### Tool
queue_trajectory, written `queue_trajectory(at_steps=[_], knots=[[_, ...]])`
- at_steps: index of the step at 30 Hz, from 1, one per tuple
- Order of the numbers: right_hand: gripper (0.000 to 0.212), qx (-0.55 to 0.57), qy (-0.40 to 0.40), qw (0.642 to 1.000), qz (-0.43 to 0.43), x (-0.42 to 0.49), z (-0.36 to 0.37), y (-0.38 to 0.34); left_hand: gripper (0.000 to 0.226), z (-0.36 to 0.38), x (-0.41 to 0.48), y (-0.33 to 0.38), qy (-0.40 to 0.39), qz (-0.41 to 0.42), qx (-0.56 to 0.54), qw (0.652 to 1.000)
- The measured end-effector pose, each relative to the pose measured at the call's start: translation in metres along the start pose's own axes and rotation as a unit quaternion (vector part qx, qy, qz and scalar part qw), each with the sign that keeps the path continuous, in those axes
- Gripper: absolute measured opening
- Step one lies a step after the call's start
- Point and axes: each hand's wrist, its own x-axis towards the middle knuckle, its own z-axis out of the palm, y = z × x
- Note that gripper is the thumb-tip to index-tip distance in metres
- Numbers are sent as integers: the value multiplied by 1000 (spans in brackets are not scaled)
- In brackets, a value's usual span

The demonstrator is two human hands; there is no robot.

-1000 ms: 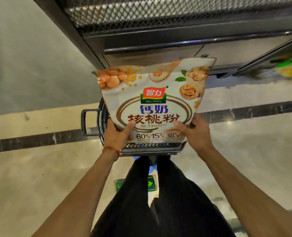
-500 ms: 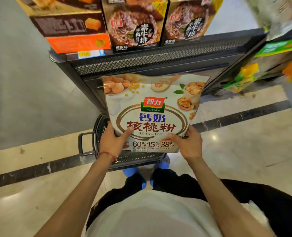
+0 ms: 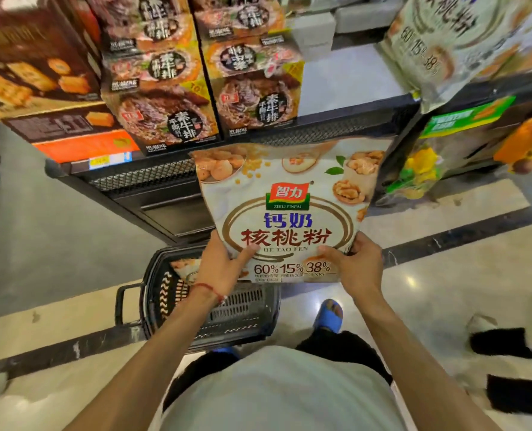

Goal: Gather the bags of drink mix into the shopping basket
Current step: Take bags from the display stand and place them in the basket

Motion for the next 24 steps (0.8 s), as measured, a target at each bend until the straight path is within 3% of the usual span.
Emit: queue_trajectory(at_steps=[11, 20, 24], knots=[[34, -45, -14, 994, -95, 135, -147, -45, 63, 129, 47, 132, 66, 21, -9, 998], [34, -20, -12, 988, -149, 220, -184, -98, 64, 154, 112, 203, 129, 86, -4, 988], [45, 5, -21, 986, -168, 261, -185, -132, 55, 157, 147, 226, 168, 110, -31, 979]])
